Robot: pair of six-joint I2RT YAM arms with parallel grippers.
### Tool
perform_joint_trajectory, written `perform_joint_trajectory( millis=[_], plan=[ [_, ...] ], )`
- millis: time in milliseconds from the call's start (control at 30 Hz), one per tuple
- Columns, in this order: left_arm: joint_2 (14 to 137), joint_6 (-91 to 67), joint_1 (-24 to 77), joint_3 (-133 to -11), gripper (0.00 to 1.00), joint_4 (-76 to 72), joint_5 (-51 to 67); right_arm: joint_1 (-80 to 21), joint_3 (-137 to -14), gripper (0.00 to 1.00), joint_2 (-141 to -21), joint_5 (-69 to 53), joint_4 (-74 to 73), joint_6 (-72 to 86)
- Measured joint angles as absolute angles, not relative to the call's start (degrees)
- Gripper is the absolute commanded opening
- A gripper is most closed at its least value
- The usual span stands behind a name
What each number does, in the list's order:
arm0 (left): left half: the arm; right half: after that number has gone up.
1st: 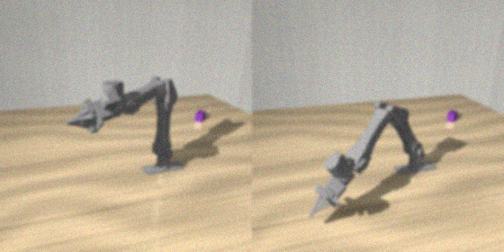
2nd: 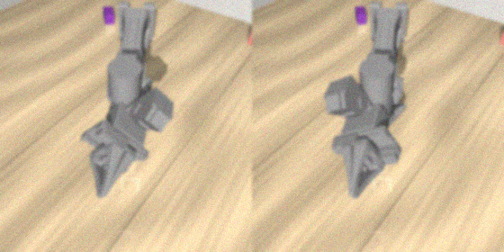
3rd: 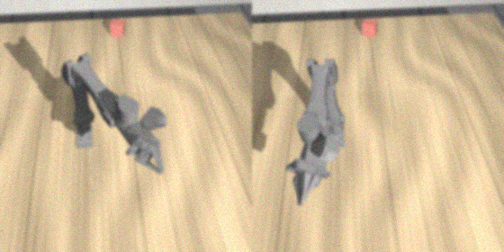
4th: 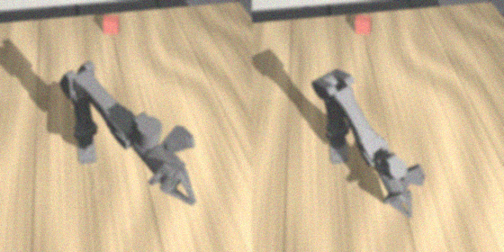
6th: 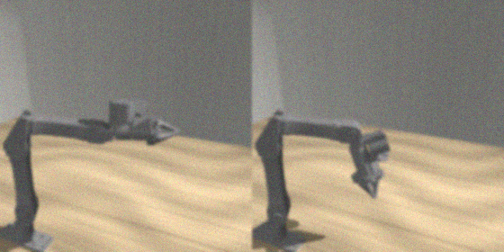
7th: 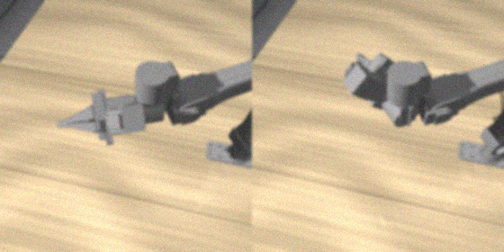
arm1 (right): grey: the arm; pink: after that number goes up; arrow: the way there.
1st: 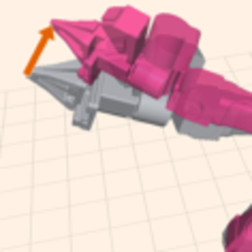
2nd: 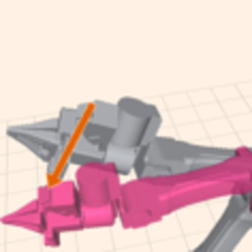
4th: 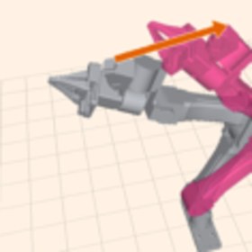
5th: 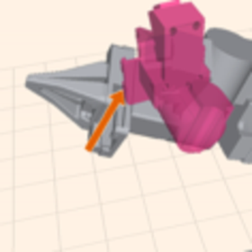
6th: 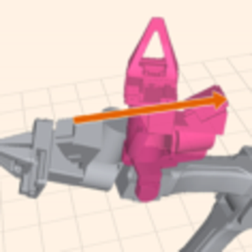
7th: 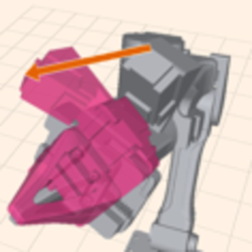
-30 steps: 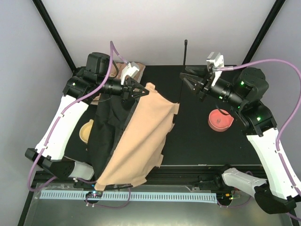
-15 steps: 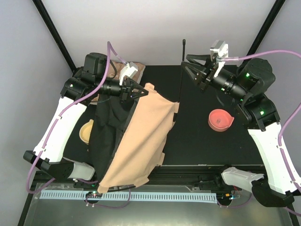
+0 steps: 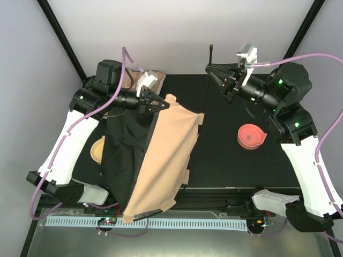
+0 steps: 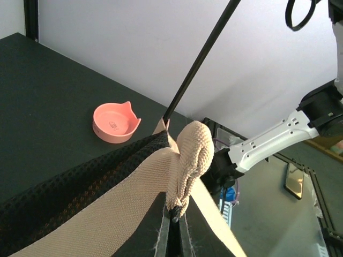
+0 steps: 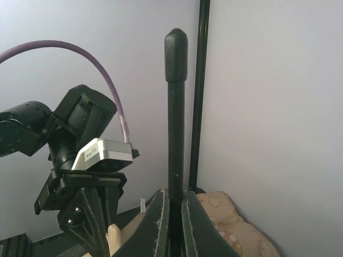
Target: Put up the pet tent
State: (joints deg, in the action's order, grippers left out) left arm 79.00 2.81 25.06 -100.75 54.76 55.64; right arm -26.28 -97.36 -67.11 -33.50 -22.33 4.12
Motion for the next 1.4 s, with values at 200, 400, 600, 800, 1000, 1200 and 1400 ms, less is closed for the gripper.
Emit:
perform_joint_trajectory(
  millis=[200, 400, 600, 800, 1000, 1200, 1400],
  plan=[
    [78.63, -4.47, 26.09, -103.98, 0.02, 52.42, 55.77, -26.28, -95.68, 0.01, -64.62, -36.64, -21.89, 3.88],
    [75.88, -17.15, 27.79, -104.47, 0.02, 40.03, 57.17, -26.3, -94.61, 0.01, -60.95, -39.97, -22.24, 2.85],
    [79.07, -28.56, 28.47, -111.74, 0.02, 29.23, 59.68, -26.39, -90.04, 0.01, -56.77, -40.71, -21.71, 2.39],
    [87.99, -35.18, 29.63, -122.87, 0.02, 24.05, 62.65, -26.39, -86.35, 0.01, -54.19, -38.24, -19.62, 1.48],
    [94.65, -35.44, 30.17, -125.47, 0.02, 21.02, 64.16, -26.39, -75.5, 0.01, -47.68, -25.76, -13.45, 1.3],
    [99.5, -22.9, 32.69, -125.49, 0.02, 28.08, 60.8, -26.37, -65.89, 0.01, -42.5, -18.63, -12.01, 0.27],
    [99.74, -3.75, 35.83, -125.51, 0.02, 44.21, 53.28, -26.28, -60.69, 0.01, -42.65, -22.35, -16.25, 0.3]
  ],
)
